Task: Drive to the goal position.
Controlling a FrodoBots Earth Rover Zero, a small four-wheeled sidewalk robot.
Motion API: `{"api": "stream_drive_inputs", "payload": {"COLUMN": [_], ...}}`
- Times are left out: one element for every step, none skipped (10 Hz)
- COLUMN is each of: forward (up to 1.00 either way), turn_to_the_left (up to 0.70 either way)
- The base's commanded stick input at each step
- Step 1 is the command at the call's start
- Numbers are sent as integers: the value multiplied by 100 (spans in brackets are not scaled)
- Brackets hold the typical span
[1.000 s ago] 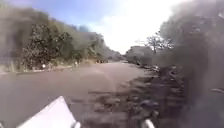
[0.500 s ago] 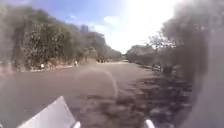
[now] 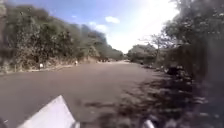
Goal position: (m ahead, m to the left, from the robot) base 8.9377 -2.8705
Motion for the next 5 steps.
{"api": "stream_drive_inputs", "payload": {"forward": [50,50,50,50,50], "turn_to_the_left": [0,0,0,-5,-15]}}
